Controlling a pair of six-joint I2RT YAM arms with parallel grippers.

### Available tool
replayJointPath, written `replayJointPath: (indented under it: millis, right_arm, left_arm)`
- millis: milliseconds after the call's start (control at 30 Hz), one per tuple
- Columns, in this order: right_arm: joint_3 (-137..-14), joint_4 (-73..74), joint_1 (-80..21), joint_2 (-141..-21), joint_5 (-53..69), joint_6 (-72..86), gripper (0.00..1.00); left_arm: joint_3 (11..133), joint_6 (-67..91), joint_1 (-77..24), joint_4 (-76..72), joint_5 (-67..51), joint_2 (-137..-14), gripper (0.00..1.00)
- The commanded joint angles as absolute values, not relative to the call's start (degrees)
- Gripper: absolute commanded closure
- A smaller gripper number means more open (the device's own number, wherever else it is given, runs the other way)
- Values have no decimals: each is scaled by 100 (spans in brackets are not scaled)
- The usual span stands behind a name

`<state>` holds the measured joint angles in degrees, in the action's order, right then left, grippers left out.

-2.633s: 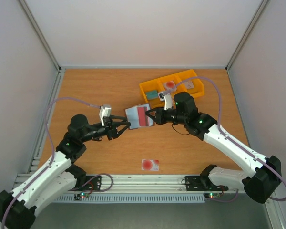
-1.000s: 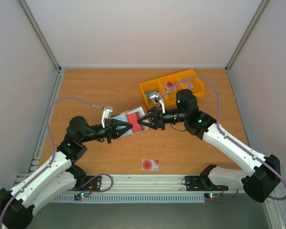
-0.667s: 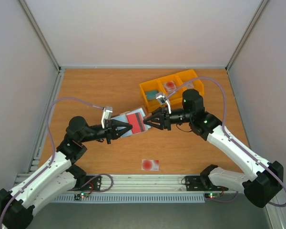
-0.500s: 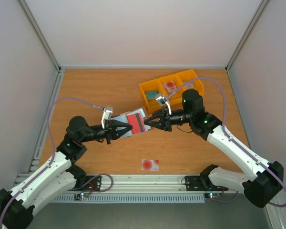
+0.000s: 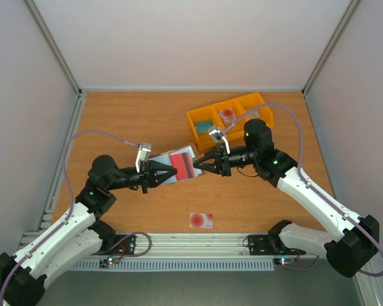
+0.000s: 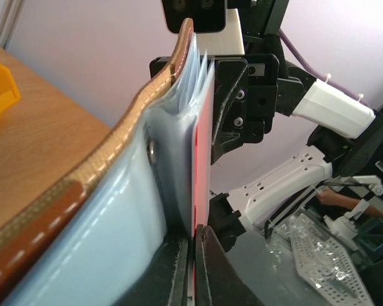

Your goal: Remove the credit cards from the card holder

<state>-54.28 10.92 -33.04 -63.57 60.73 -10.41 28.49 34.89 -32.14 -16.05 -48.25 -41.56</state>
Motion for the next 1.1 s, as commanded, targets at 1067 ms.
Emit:
replayJointPath:
  millis: [1067]
  right_arm:
    - [-5282,389,-2910,-6358,6865,-347,91]
  left_arm:
    - [2945,4028,-3056,-1835,-4449,-4216,100]
